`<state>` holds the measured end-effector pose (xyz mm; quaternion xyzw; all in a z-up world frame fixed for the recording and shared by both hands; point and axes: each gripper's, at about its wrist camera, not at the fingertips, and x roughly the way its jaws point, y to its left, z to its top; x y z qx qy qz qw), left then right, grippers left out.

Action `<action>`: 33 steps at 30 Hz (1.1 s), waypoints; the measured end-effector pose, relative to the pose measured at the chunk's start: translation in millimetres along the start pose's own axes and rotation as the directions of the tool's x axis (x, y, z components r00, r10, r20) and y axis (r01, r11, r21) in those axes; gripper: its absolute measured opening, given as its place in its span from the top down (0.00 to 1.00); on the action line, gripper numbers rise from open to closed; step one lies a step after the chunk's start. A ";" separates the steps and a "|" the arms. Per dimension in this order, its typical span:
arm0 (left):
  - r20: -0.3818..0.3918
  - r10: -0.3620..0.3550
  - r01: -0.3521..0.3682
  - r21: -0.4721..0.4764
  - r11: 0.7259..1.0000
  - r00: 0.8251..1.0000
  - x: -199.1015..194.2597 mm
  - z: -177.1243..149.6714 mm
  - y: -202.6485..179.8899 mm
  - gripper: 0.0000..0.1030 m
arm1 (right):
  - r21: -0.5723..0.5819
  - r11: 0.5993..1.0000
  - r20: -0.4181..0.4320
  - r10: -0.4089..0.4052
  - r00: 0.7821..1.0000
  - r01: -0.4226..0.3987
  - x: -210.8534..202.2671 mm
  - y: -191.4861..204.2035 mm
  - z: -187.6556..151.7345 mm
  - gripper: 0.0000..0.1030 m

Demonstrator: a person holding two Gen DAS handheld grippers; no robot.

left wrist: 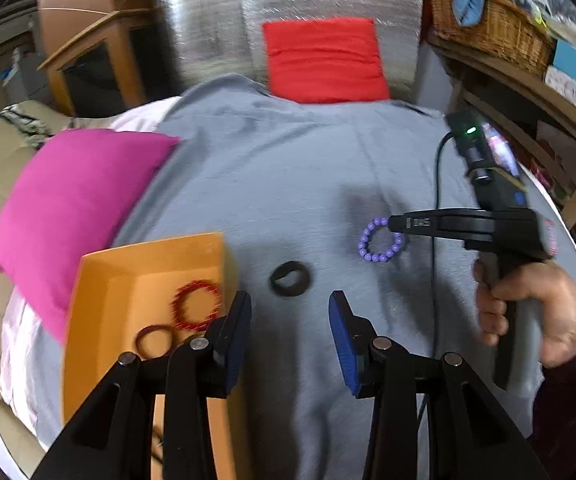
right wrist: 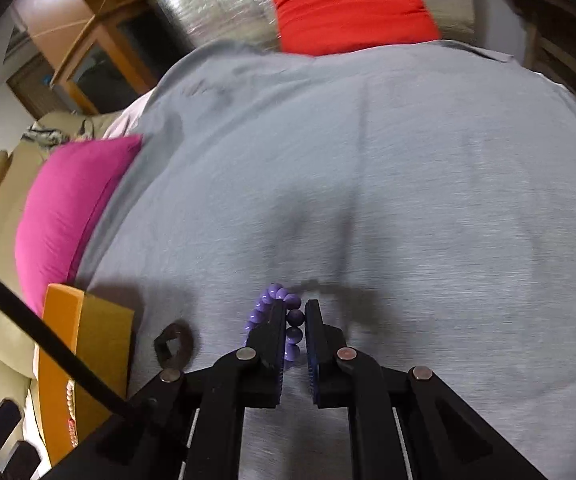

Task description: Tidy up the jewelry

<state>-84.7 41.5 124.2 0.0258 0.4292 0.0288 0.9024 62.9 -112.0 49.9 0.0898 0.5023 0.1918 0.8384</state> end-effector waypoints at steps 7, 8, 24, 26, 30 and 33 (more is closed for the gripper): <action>-0.124 -0.008 0.014 0.051 0.999 0.992 76.8 27.6 -31.1 0.60 | 0.064 0.998 -0.021 -0.020 1.000 0.021 -12.5 -51.4 2.9 0.90; -0.143 -0.005 0.011 0.042 0.999 0.990 87.5 29.9 -30.0 0.60 | 0.070 0.997 -0.021 -0.015 1.000 0.017 -13.0 -55.7 2.6 0.90; -0.257 -0.161 0.125 -0.149 0.981 0.953 155.5 23.0 7.9 0.88 | 0.148 0.989 -0.042 0.025 0.999 -0.019 -19.6 -94.7 3.2 0.90; -0.245 -0.167 0.135 -0.144 0.980 0.955 152.7 19.0 8.1 0.91 | 0.154 0.988 -0.050 0.018 0.999 -0.010 -19.4 -100.5 3.5 0.90; -0.221 -0.198 0.166 -0.156 0.974 0.955 139.5 6.5 4.4 0.93 | 0.160 0.987 -0.073 0.011 0.997 0.001 -15.3 -109.6 2.9 0.90; -0.202 -0.216 0.190 -0.144 0.971 0.955 124.1 -5.0 -1.3 0.93 | 0.153 0.988 -0.072 0.009 0.997 0.002 -16.2 -110.1 5.7 0.89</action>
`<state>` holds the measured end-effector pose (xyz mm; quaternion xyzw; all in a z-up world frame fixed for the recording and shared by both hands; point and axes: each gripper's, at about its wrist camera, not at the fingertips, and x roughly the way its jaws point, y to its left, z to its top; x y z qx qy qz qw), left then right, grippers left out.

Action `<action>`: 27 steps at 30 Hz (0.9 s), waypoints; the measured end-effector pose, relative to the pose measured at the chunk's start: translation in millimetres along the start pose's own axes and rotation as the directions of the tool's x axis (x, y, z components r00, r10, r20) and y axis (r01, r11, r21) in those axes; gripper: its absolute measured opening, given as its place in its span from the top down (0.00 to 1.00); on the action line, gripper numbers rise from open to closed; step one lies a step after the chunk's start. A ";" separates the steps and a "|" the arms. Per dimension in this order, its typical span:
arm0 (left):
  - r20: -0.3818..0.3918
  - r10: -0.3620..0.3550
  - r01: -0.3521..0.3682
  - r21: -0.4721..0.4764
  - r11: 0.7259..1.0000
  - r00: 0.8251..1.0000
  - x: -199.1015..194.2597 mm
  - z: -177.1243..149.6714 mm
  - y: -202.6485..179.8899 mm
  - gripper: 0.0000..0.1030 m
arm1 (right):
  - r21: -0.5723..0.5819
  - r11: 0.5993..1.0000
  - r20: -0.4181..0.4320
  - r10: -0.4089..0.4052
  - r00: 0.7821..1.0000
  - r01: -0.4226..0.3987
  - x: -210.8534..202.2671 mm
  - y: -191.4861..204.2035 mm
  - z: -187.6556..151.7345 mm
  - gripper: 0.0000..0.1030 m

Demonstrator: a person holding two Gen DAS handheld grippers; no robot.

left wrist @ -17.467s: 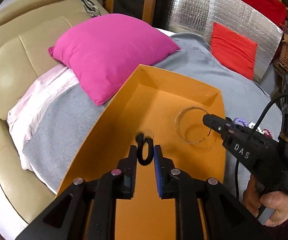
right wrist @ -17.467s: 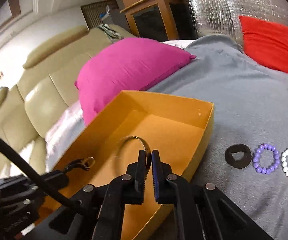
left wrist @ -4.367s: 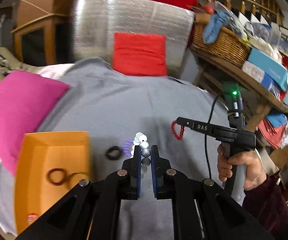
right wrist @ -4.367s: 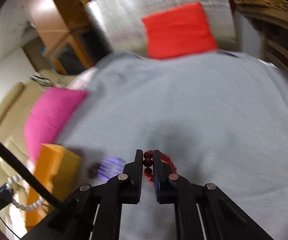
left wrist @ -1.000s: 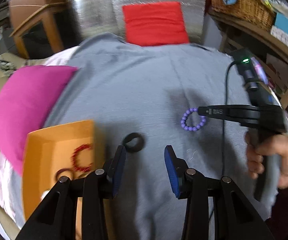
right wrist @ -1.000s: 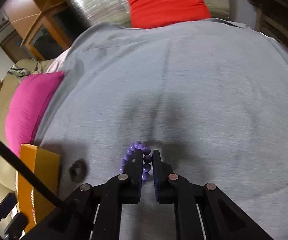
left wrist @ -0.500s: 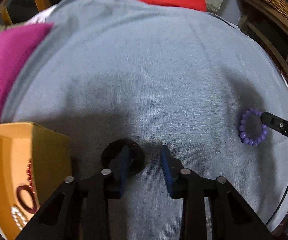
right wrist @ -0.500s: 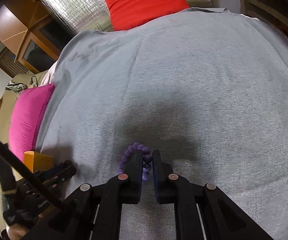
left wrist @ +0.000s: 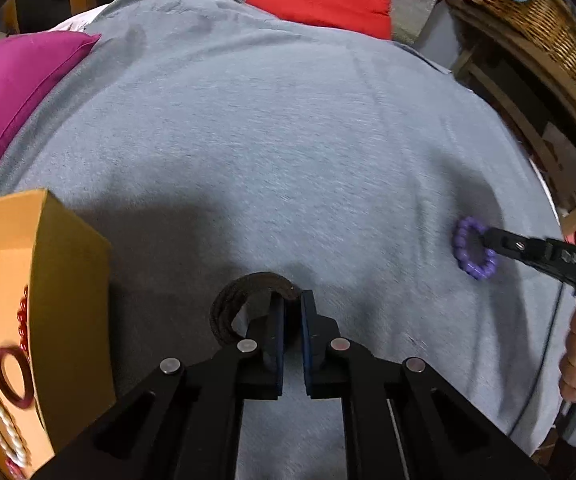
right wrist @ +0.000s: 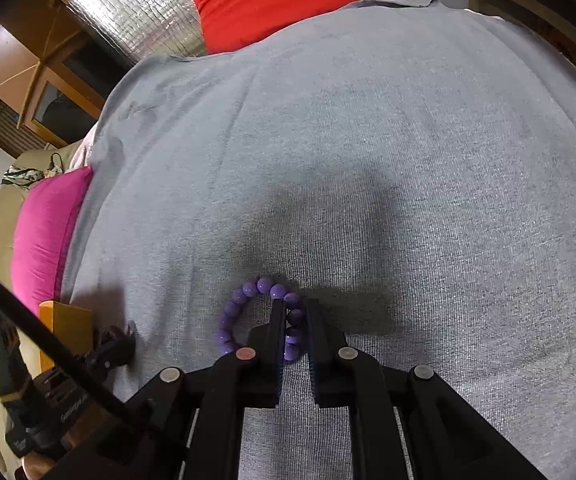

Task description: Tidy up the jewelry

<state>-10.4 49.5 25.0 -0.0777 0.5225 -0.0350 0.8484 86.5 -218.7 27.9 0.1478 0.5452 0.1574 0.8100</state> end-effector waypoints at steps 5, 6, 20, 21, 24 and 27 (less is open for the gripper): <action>0.052 -0.030 0.028 0.037 0.999 0.998 -26.2 -21.8 -21.8 0.93 | -0.031 0.999 0.011 -0.020 1.000 0.020 2.8 5.5 -2.6 0.89; 0.058 -0.030 0.027 0.050 0.998 0.998 -30.3 -26.4 -27.8 0.93 | -0.039 0.999 0.015 -0.024 1.000 0.024 3.5 6.7 -3.2 0.89; 0.048 -0.089 0.083 0.127 0.988 0.995 -30.4 -57.7 -80.9 0.93 | -0.044 0.999 0.058 -0.023 0.998 0.025 -30.7 -8.3 -38.6 0.90; 0.041 -0.095 0.088 0.133 0.987 0.995 -29.9 -61.9 -84.1 0.93 | -0.039 0.999 0.053 -0.029 0.998 0.031 -36.7 -12.9 -47.2 0.90; 0.024 -0.107 0.102 0.149 0.984 0.994 -25.0 -68.4 -91.6 0.93 | -0.026 0.999 0.035 -0.031 0.999 0.032 -47.7 -26.1 -66.1 0.90; 0.005 -0.097 0.095 0.146 0.985 0.995 -19.8 -72.1 -90.2 0.93 | -0.012 0.999 -0.004 -0.053 0.999 0.053 -47.6 -41.6 -80.9 0.89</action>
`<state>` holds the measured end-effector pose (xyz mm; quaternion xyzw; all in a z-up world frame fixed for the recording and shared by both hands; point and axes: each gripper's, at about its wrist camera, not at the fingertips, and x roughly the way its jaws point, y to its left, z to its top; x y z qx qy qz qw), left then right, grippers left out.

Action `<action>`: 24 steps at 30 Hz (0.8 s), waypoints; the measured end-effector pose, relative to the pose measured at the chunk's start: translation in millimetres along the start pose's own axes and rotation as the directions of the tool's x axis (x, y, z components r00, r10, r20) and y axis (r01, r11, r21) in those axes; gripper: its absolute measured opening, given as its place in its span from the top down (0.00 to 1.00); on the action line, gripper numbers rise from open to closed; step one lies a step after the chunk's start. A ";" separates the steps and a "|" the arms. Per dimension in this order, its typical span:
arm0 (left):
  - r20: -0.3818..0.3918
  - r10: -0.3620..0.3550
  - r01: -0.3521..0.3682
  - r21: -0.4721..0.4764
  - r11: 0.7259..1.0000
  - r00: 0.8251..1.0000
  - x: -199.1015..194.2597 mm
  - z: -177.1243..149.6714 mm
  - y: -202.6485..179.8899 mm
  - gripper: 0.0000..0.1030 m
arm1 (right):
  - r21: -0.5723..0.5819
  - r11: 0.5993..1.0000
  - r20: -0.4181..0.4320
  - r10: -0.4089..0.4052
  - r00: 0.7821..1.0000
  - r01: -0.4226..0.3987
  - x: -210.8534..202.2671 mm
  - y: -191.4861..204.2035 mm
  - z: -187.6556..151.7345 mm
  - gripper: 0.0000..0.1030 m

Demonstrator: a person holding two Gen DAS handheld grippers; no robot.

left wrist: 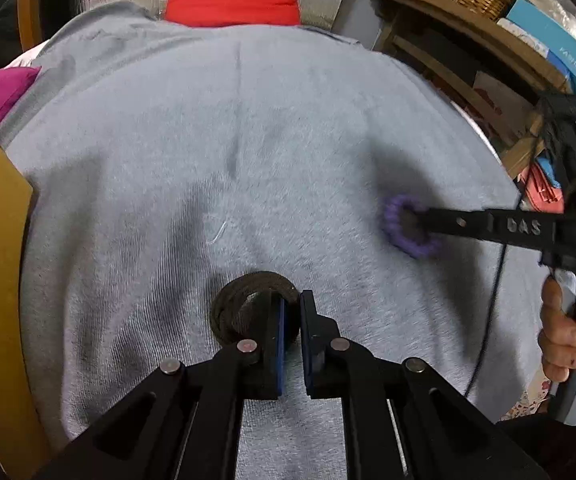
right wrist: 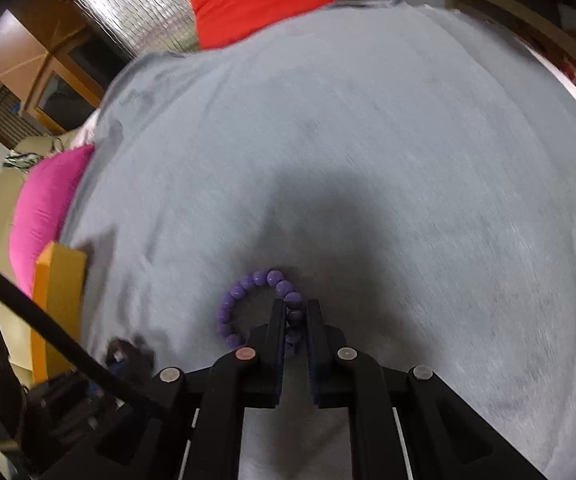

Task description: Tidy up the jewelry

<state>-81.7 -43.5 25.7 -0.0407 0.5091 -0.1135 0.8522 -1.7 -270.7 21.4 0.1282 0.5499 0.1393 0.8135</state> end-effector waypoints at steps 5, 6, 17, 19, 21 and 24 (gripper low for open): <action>0.012 -0.020 0.020 0.005 1.000 1.000 3.0 -2.1 -1.8 0.82 | -0.016 1.000 0.009 0.008 1.000 -0.007 -0.9 -3.9 -3.9 0.87; 0.015 -0.028 0.028 0.006 1.000 1.000 4.0 -2.0 -4.3 0.76 | -0.031 1.000 0.005 0.005 1.000 -0.004 -0.3 -3.6 -4.1 0.87; 0.111 0.142 -0.151 0.081 0.985 0.984 -17.7 -22.7 -34.2 0.44 | -0.060 0.998 -0.020 -0.010 1.000 0.009 6.4 1.7 4.3 0.84; 0.125 0.164 -0.173 0.072 0.982 0.979 -25.2 -27.4 -30.3 0.34 | -0.054 0.999 -0.018 -0.009 1.000 0.008 8.1 4.5 5.3 0.84; 0.125 0.185 -0.192 0.052 0.980 0.975 -34.1 -31.8 -19.7 0.29 | -0.039 0.999 -0.014 0.002 1.000 -0.002 7.8 0.2 4.0 0.84; 0.073 0.198 -0.199 0.002 0.980 0.977 -33.2 -40.0 2.8 0.29 | -0.003 1.000 -0.002 0.020 1.000 -0.020 6.6 -4.2 2.0 0.84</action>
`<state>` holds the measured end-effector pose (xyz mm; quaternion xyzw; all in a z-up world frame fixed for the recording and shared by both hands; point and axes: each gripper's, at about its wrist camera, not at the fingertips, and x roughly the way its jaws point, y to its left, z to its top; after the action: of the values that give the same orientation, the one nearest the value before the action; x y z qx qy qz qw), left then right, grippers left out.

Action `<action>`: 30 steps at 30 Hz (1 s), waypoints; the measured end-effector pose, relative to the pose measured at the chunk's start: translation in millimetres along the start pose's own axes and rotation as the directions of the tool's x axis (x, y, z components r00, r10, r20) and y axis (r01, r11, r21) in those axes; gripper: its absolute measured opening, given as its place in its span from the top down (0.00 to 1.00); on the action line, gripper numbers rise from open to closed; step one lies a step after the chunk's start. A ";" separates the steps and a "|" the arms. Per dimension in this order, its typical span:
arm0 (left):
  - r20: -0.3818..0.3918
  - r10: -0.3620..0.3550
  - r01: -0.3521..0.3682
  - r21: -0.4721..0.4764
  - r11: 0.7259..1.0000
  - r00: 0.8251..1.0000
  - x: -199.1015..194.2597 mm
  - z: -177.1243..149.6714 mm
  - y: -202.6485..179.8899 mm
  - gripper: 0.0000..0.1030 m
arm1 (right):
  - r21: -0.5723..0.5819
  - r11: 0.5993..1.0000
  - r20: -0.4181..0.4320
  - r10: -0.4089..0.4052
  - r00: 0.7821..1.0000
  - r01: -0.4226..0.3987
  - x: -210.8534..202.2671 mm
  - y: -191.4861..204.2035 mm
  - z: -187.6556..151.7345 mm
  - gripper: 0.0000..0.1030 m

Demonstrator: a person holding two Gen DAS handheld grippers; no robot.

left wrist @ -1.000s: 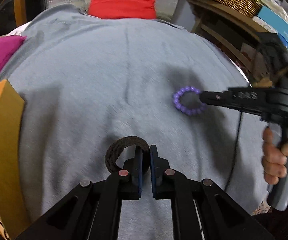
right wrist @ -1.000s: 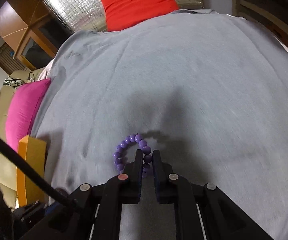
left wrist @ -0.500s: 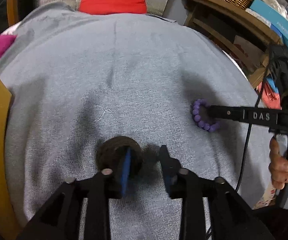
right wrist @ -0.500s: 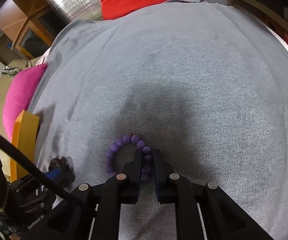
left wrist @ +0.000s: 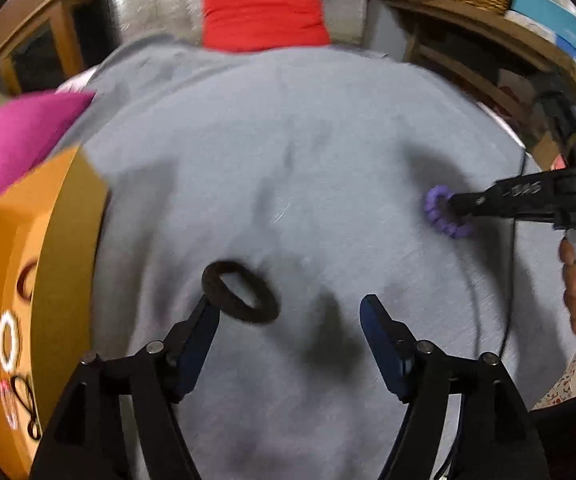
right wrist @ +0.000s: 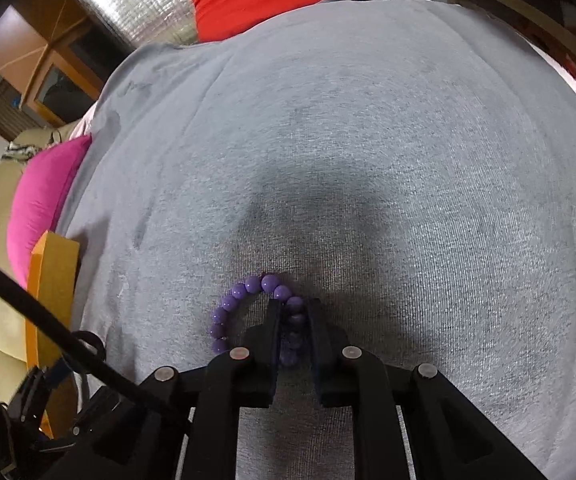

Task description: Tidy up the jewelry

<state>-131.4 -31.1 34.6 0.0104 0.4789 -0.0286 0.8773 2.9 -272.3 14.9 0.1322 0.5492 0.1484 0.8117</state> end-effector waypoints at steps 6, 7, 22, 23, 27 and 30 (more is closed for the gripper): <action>-0.054 -0.016 0.014 -0.038 0.999 0.998 -4.0 -15.8 12.2 0.29 | 0.069 0.997 0.024 0.018 1.000 -0.019 -9.1 -11.4 -12.4 0.84; -0.052 -0.023 0.022 -0.033 0.999 0.998 -7.0 -16.8 12.1 0.29 | 0.084 0.996 0.022 0.026 0.999 -0.028 -11.0 -13.7 -15.9 0.84; -0.060 -0.039 0.029 -0.149 0.988 0.997 6.1 -9.3 46.2 0.29 | 0.151 0.989 -0.061 0.008 0.998 0.001 -16.8 -12.8 -19.8 0.69; -0.054 -0.042 0.035 -0.140 0.990 0.998 7.1 -7.3 44.3 0.29 | 0.131 0.991 -0.060 0.001 0.998 0.006 -17.6 -9.5 -21.7 0.64; -0.036 -0.060 0.056 -0.111 0.992 0.998 10.2 -4.3 39.6 0.53 | 0.092 0.996 -0.038 0.000 0.999 0.004 -17.6 -4.7 -20.8 0.62; -0.024 -0.069 0.066 -0.105 0.992 0.997 13.4 -0.4 39.6 0.68 | 0.066 0.998 -0.020 -0.017 1.000 0.019 -19.2 -2.5 -19.7 0.71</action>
<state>-122.1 7.9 22.8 -0.0510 0.4917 -0.0332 0.8686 -21.9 -281.0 23.2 0.1524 0.5627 0.1242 0.8029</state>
